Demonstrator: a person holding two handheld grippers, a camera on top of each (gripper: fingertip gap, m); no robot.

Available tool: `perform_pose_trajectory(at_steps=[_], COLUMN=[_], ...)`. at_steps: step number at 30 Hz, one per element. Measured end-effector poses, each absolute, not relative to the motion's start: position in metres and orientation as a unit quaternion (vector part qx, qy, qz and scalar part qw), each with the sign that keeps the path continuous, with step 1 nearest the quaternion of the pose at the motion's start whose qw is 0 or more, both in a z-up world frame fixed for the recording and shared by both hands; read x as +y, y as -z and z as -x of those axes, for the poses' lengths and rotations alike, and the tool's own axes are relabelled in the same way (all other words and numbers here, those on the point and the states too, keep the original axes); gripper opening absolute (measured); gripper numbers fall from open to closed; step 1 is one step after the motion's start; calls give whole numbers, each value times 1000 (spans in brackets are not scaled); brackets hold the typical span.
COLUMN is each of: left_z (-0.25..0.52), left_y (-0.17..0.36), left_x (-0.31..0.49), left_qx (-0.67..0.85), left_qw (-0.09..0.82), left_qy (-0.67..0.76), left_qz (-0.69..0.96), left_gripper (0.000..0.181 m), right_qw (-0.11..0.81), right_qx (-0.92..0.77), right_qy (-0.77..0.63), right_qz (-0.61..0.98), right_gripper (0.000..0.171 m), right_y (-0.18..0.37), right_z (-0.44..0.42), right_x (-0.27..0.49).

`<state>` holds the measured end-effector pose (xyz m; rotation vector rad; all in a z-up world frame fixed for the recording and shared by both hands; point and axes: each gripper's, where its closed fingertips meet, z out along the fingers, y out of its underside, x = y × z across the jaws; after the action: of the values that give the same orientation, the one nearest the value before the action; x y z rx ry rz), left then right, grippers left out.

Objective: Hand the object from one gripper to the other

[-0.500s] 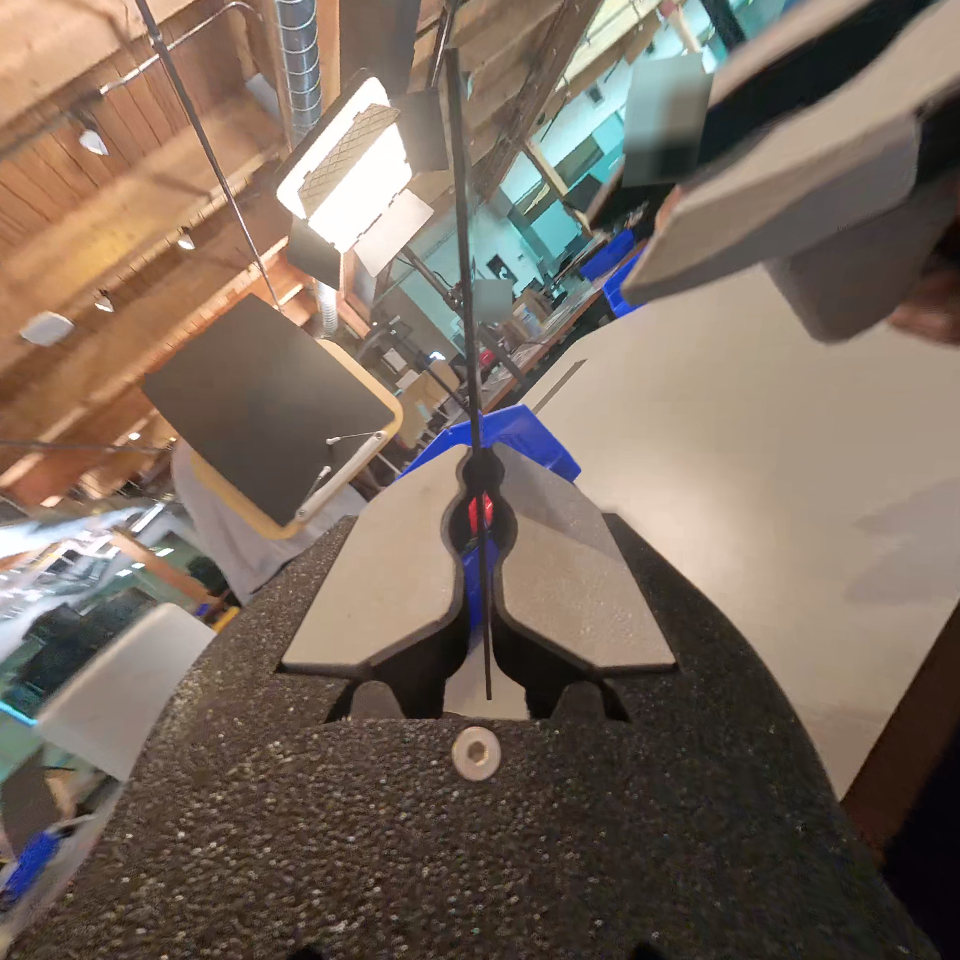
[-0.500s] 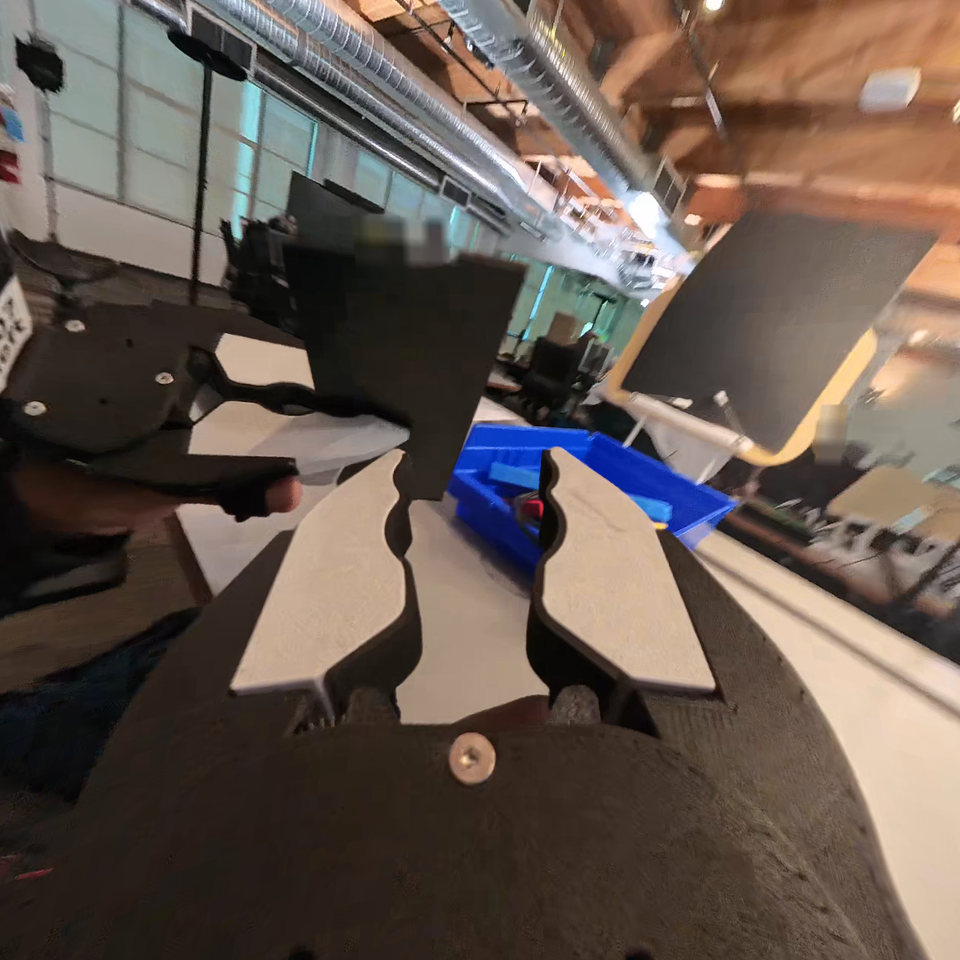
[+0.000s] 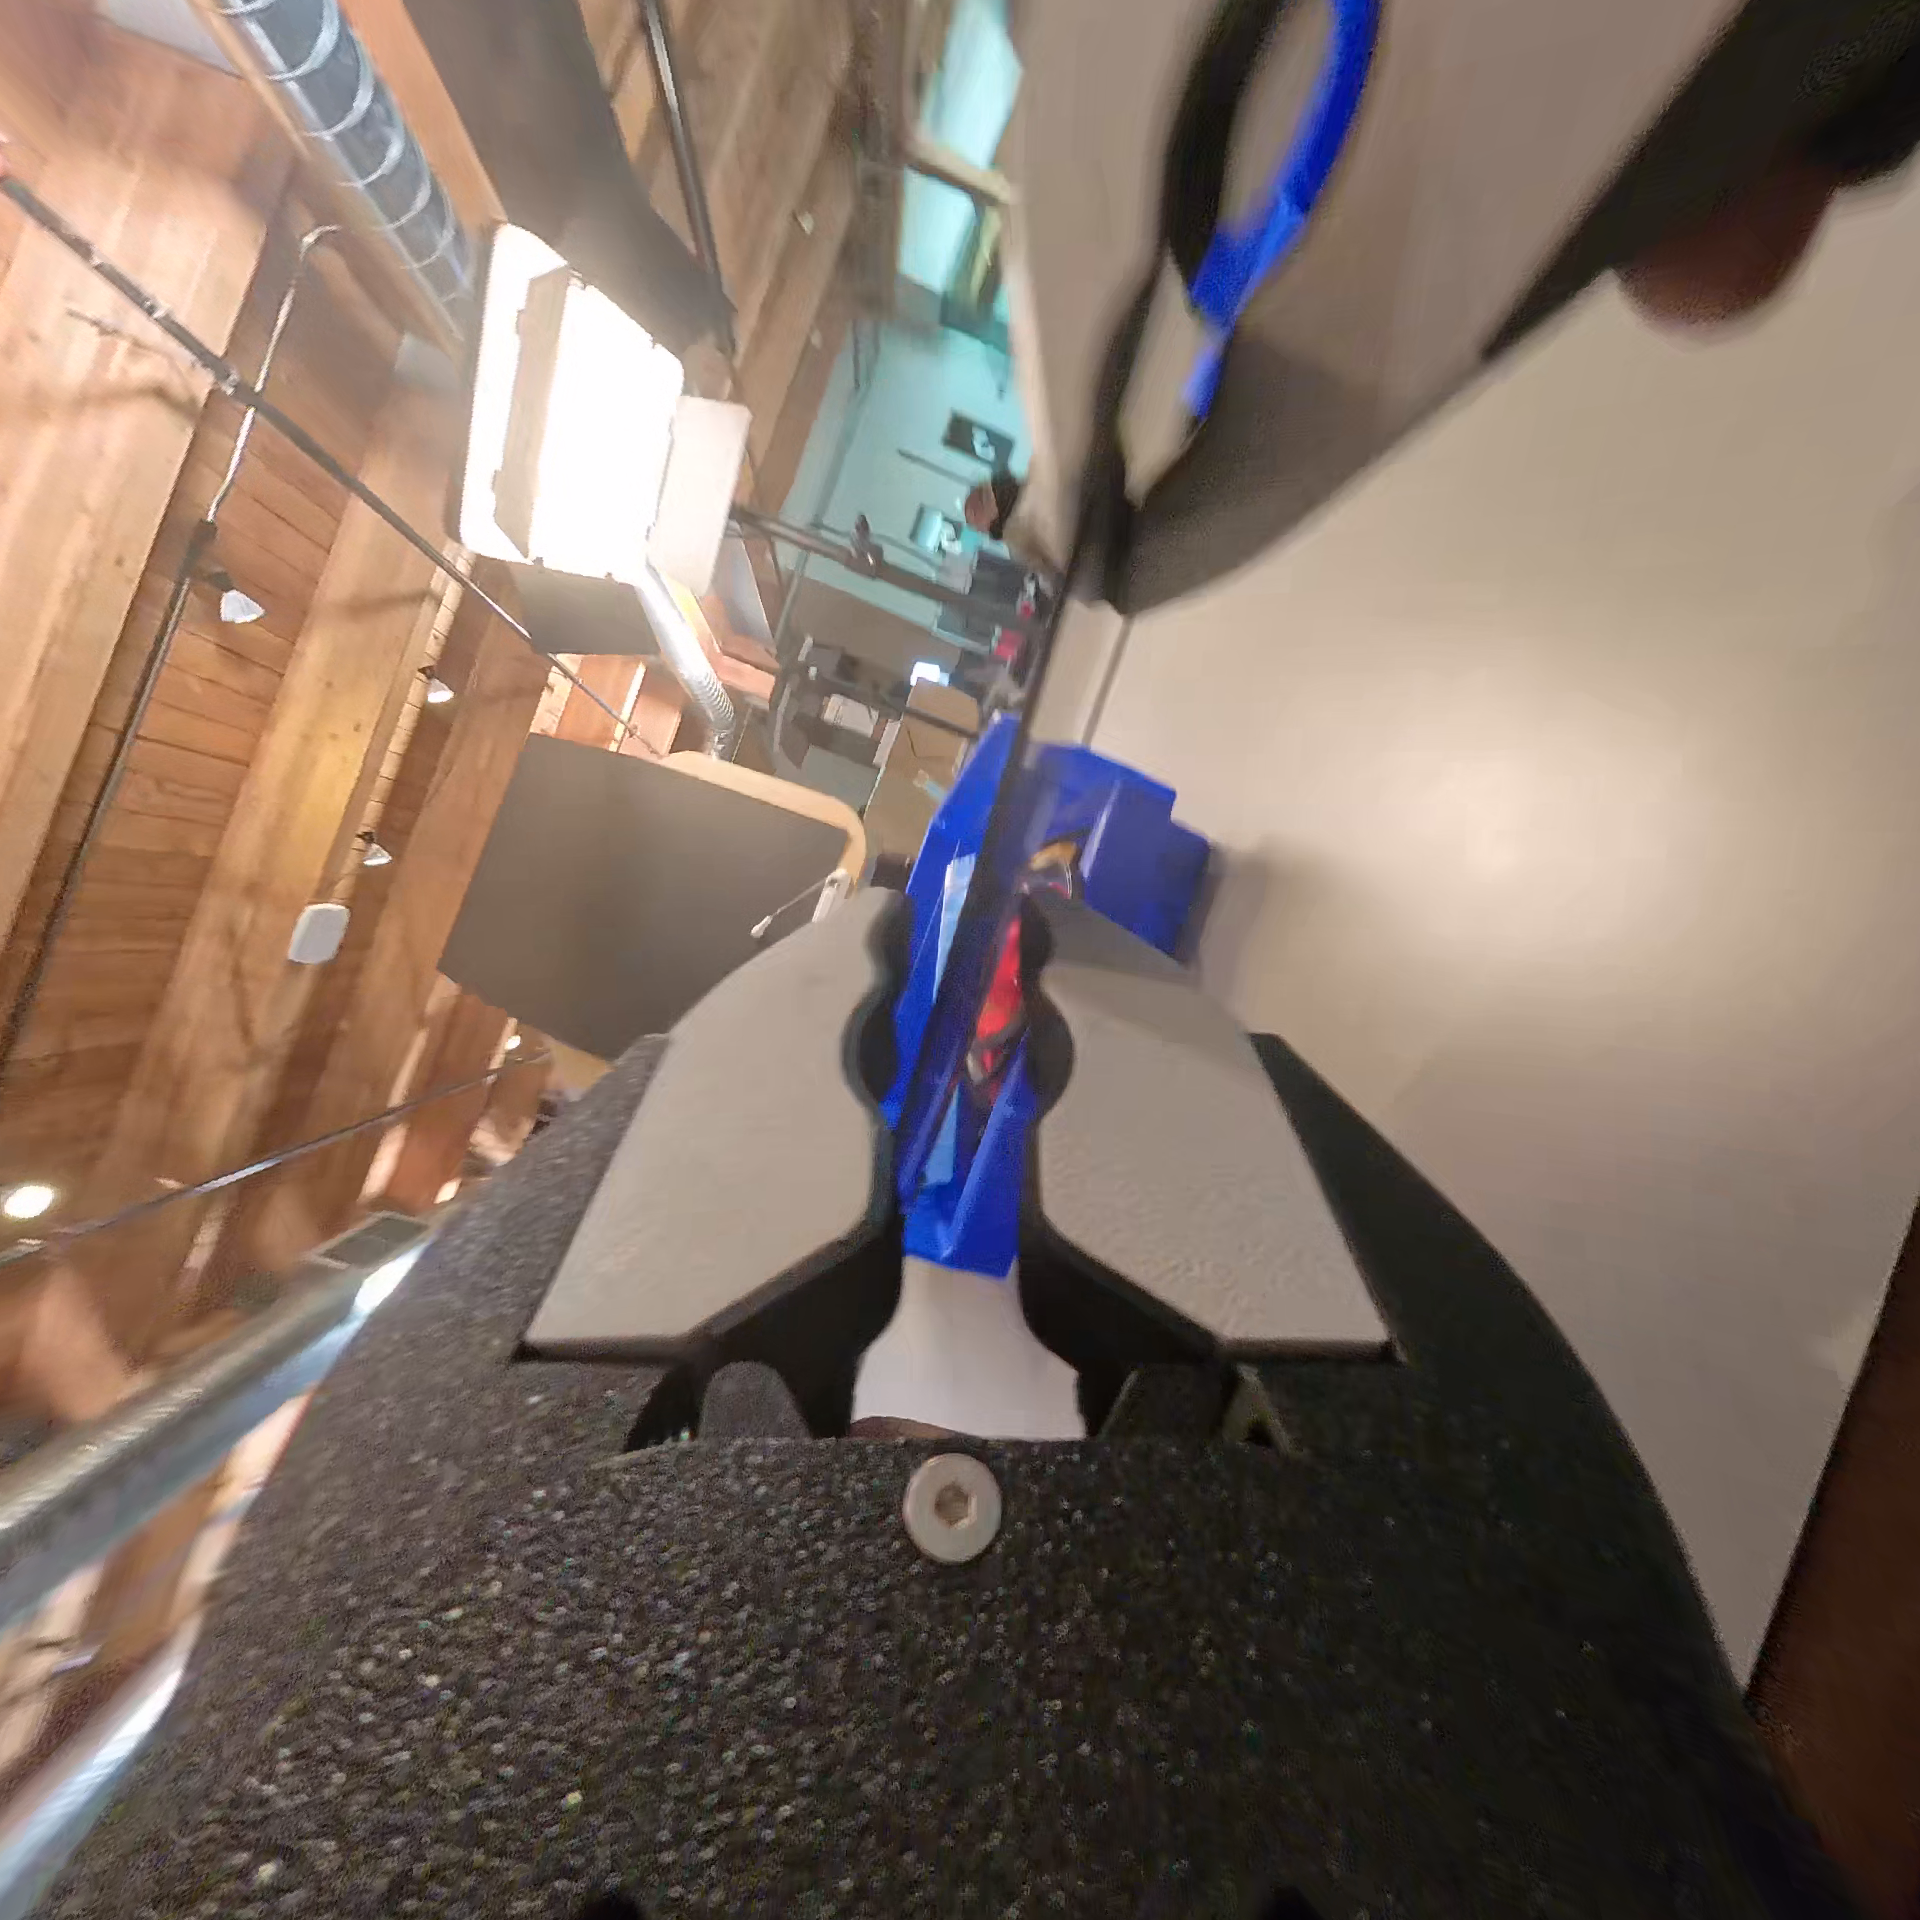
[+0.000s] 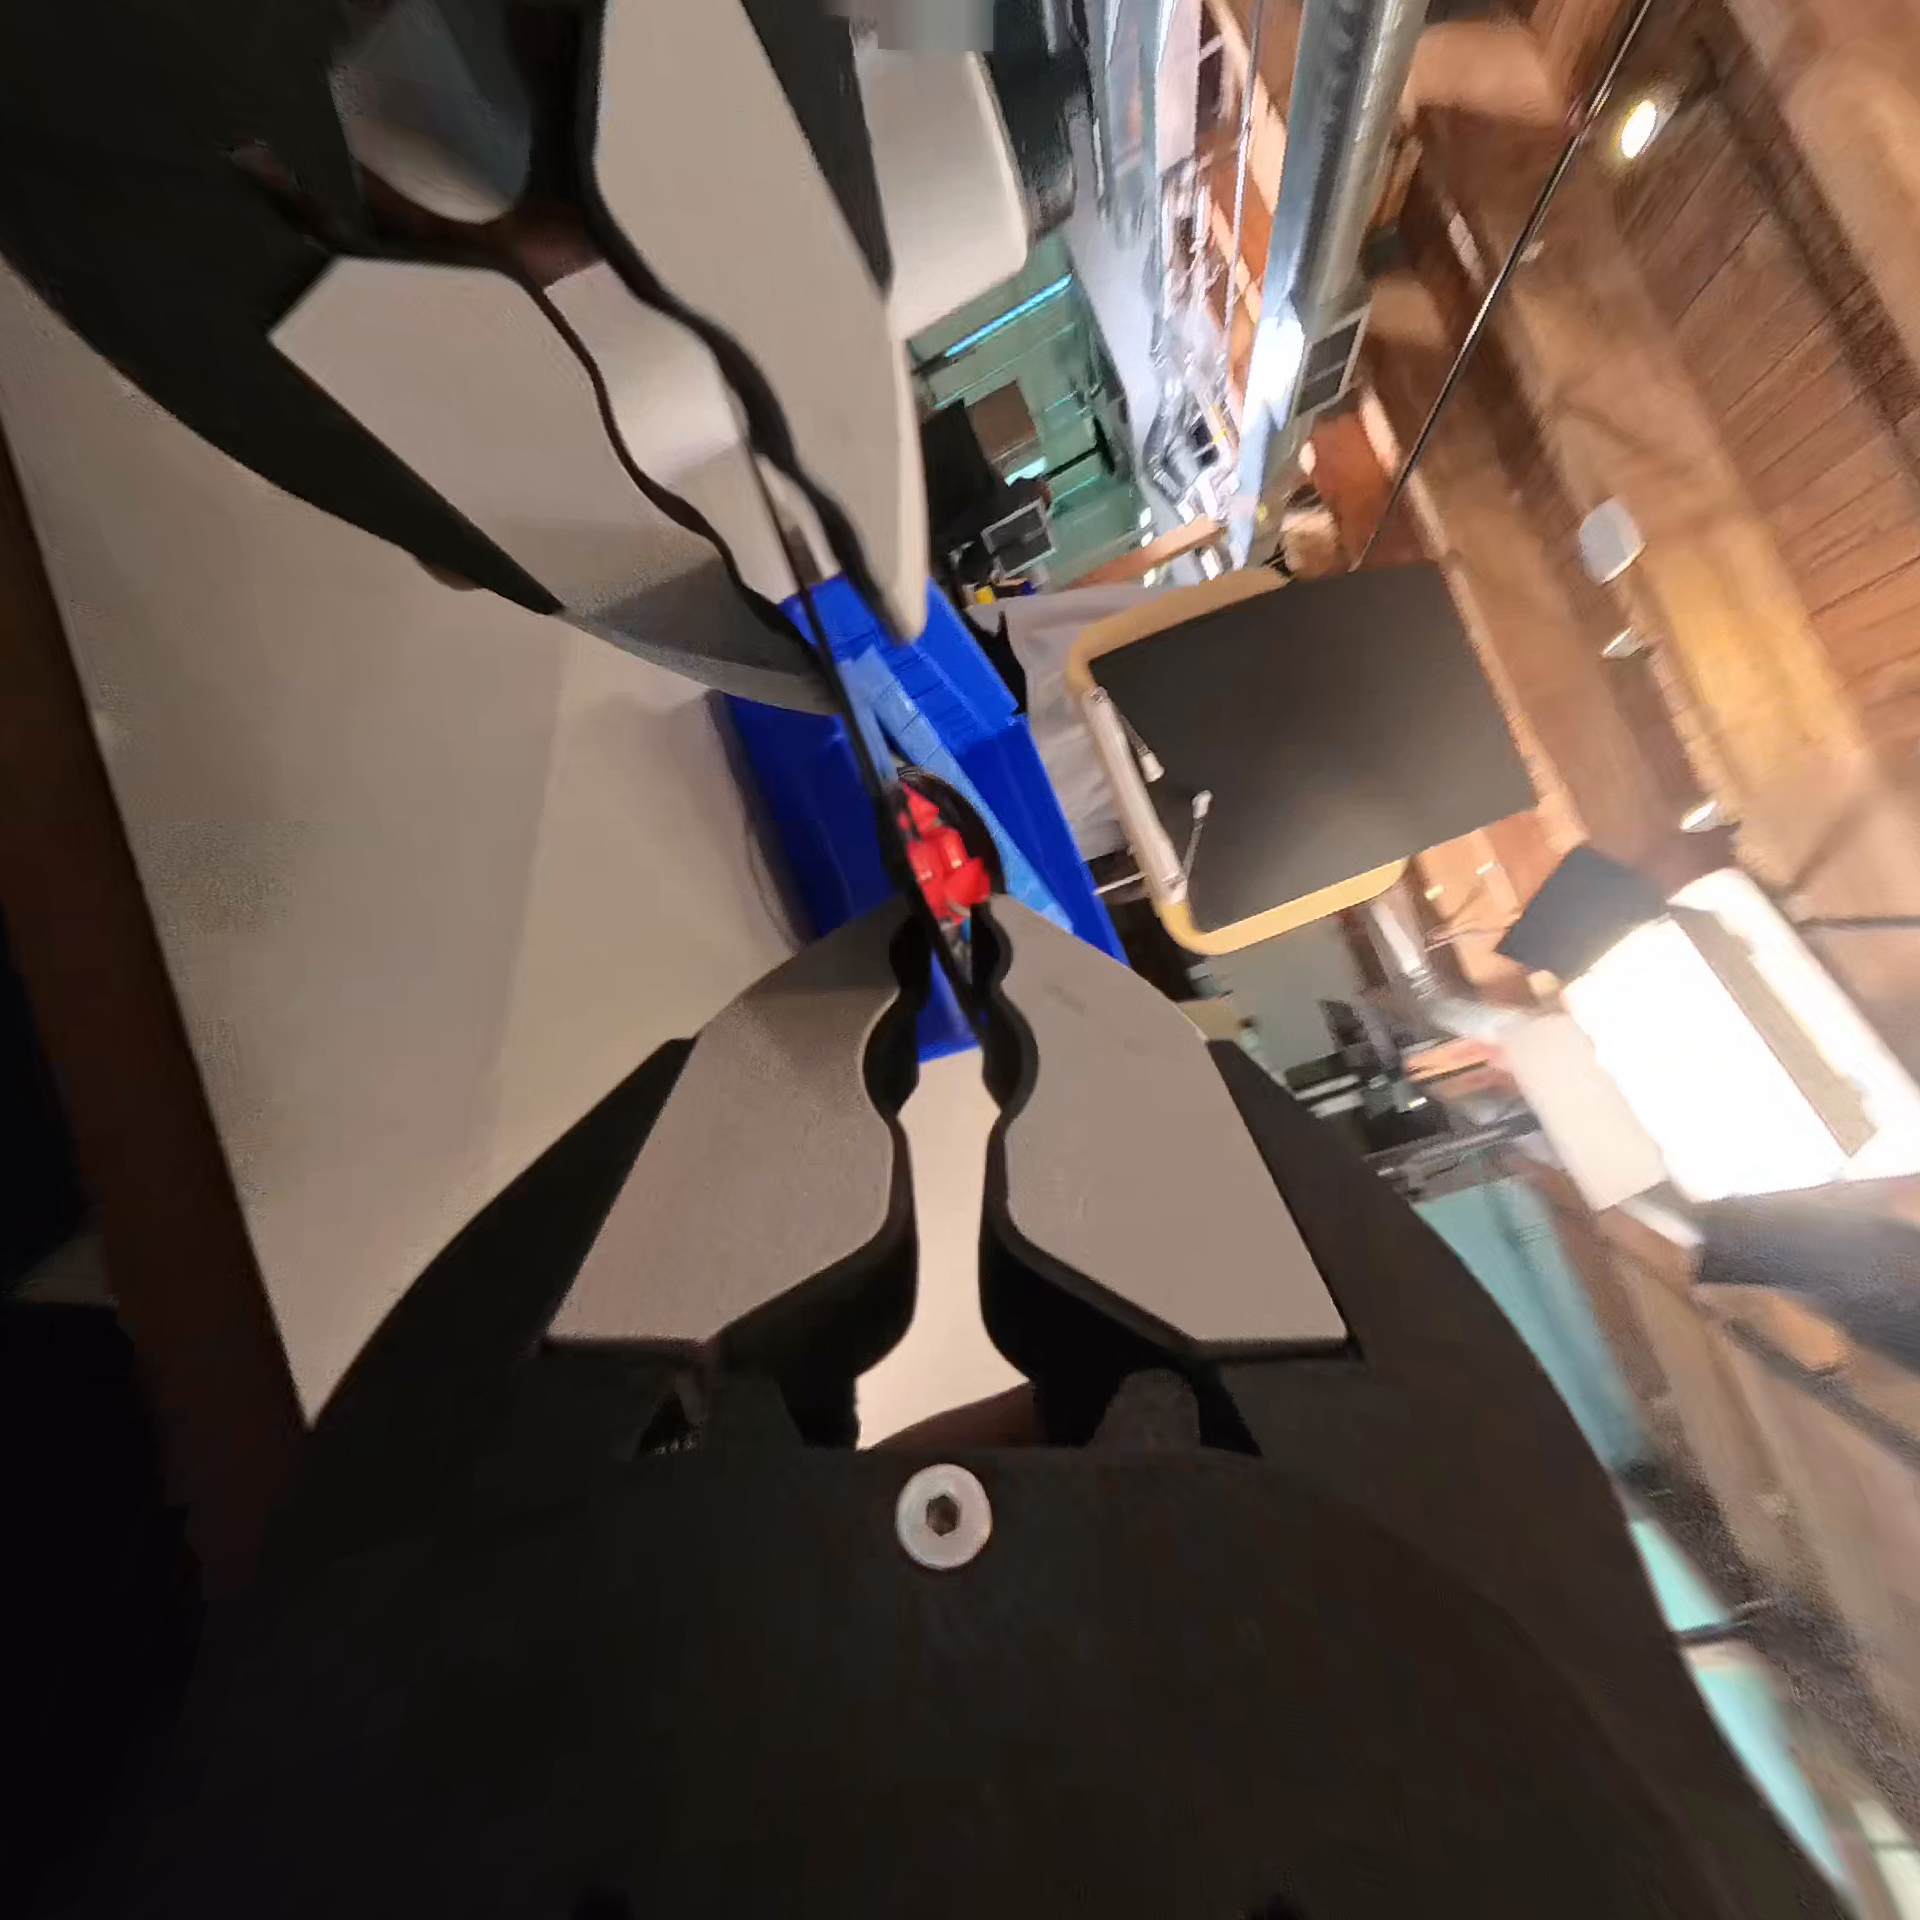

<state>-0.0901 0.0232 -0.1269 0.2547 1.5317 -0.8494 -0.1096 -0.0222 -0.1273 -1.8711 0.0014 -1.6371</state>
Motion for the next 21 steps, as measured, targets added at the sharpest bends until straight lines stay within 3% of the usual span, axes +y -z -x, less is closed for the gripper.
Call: perform_pose_trajectory(at_steps=[2, 4, 8, 12, 16, 18, 21], left_z=[98, 105, 98, 85, 102, 115, 119], left_y=[111, 92, 72, 92, 86, 75, 70], left_x=[23, 28, 45, 41, 29, 27, 32], left_qx=[651, 633, 608, 619, 547, 505, 478], left_qw=[602, 548, 388, 145, -84, -151, -120], left_qy=[455, 545, 686, 743, 805, 828, 853], left_qz=[-81, -34, 95, 207, 213, 191, 173], left_gripper=[50, 59, 61, 68, 72, 65, 4], right_qw=[367, 438, 569, 693, 777, 787, 774], right_qx=[55, 116, 206, 221, 220, 222, 240], right_qy=[582, 539, 420, 291, 143, 85, 82], right_qz=[723, 710, 676, 621, 572, 569, 580], right_gripper=[3, 2, 1, 2, 2, 2, 8], right_y=[130, 123, 106, 85, 75, 81, 94], right_z=[103, 99, 101, 116, 132, 135, 128], right_x=[-25, -31, -40, -36, -23, -12, -5])
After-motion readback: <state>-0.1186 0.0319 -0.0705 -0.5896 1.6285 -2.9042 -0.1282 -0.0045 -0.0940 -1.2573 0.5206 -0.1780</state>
